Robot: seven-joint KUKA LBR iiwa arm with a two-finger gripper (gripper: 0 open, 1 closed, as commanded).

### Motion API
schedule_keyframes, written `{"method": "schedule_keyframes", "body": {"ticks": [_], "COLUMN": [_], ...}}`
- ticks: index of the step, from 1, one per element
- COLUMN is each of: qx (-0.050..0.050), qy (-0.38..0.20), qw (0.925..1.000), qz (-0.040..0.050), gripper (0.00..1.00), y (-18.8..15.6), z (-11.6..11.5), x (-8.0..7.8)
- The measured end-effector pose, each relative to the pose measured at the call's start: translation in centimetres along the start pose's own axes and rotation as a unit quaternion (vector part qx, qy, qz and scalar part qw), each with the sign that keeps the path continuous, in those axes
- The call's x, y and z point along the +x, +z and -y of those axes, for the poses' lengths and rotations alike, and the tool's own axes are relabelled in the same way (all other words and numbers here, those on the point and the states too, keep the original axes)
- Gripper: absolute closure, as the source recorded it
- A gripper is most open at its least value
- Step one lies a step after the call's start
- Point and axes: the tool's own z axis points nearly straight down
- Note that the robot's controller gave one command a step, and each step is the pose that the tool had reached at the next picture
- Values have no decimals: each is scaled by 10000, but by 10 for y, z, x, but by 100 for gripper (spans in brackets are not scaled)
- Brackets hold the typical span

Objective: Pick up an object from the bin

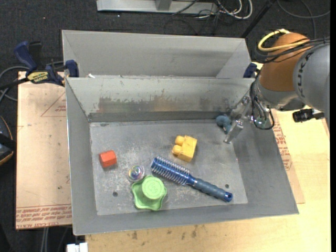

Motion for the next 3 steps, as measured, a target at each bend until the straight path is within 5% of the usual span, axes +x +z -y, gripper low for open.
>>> {"method": "schedule_keyframes", "body": {"ticks": [1,2,3], "qx": [1,-65,-108], "qy": [1090,2337,1957], "qw": [9940,9723,9806], "qz": [-29,-41,-86], "gripper": [0,0,0], "y": [2,25,25], "z": [-22,-27,-18], "x": [16,6,1]}}
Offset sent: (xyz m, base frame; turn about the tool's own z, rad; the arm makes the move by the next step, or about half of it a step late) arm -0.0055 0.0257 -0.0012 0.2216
